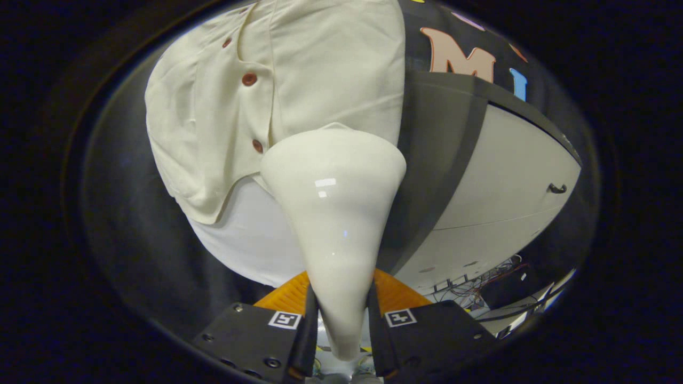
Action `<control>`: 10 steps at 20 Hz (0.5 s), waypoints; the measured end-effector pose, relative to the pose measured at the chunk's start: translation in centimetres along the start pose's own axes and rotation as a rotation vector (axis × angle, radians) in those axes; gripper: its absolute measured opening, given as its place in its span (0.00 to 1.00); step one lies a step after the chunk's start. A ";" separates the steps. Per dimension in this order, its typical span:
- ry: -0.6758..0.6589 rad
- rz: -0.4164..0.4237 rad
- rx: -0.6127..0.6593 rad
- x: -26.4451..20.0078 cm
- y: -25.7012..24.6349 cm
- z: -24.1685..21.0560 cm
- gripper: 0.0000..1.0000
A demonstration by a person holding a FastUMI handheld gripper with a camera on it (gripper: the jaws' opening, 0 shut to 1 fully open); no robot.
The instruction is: Iron the clothes twice with a garment steamer, once on the left side and once on the right side.
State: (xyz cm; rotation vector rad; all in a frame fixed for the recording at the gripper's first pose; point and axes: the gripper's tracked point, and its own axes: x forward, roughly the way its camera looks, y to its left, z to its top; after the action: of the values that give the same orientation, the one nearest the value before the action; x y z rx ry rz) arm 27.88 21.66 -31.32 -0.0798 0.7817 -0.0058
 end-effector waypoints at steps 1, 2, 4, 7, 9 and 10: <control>-0.010 -0.003 0.010 -0.1 0.0 0.2 0.43; -0.021 -0.010 0.009 0.1 -0.1 0.1 0.43; -0.040 -0.020 0.009 -0.7 0.0 0.4 0.43; -0.062 -0.038 0.023 -3.0 -0.4 1.0 0.43; -0.087 -0.048 0.032 -4.8 -0.7 1.4 0.43; -0.099 -0.055 0.040 -5.9 -1.0 1.5 0.43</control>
State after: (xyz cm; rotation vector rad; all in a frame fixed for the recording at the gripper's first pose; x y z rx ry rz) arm 24.76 21.00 -26.00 -0.0628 0.6797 -0.0694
